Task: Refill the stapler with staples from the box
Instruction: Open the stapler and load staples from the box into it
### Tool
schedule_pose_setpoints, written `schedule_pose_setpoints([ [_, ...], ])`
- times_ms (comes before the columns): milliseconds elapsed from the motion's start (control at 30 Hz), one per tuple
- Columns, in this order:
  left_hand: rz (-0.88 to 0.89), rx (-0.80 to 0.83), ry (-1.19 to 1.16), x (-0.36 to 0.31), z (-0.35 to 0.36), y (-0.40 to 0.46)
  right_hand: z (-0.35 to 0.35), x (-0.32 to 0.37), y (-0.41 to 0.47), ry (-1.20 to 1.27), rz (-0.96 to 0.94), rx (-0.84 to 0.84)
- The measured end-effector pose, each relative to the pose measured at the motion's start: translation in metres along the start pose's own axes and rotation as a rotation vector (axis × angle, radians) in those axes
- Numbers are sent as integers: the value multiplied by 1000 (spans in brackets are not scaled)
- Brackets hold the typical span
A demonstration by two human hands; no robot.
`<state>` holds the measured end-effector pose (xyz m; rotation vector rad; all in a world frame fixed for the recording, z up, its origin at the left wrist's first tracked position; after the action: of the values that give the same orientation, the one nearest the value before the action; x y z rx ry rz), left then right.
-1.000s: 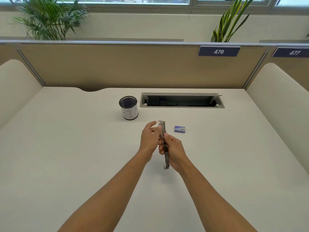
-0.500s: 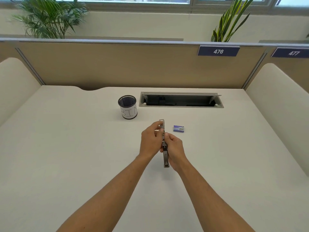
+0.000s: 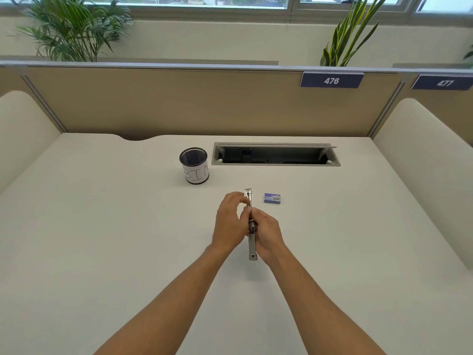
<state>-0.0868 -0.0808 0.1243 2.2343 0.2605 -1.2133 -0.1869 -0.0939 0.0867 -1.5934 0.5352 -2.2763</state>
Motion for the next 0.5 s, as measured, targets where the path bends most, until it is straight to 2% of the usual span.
schedule_pose_setpoints([
  [100,32,50,60,1,2,-6,-4,-2,2,47,55,-20],
  [233,36,16,49,1,0,-8,-4,-3,4,49,66,-28],
  [500,-63,138,-59,5,-1,-4,-4,-7,5,74,90,-75],
])
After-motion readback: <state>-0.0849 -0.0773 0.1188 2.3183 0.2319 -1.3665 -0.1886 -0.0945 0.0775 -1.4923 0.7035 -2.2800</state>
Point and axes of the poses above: each hand's wrist, its own y-axis towards the middle knuckle, its own z-axis out of the palm, x = y × z, the point moved 5 cm from there along y, towards the middle knuckle, and after that the axes turned 11 degrees about -x, right-handed, at the moved point
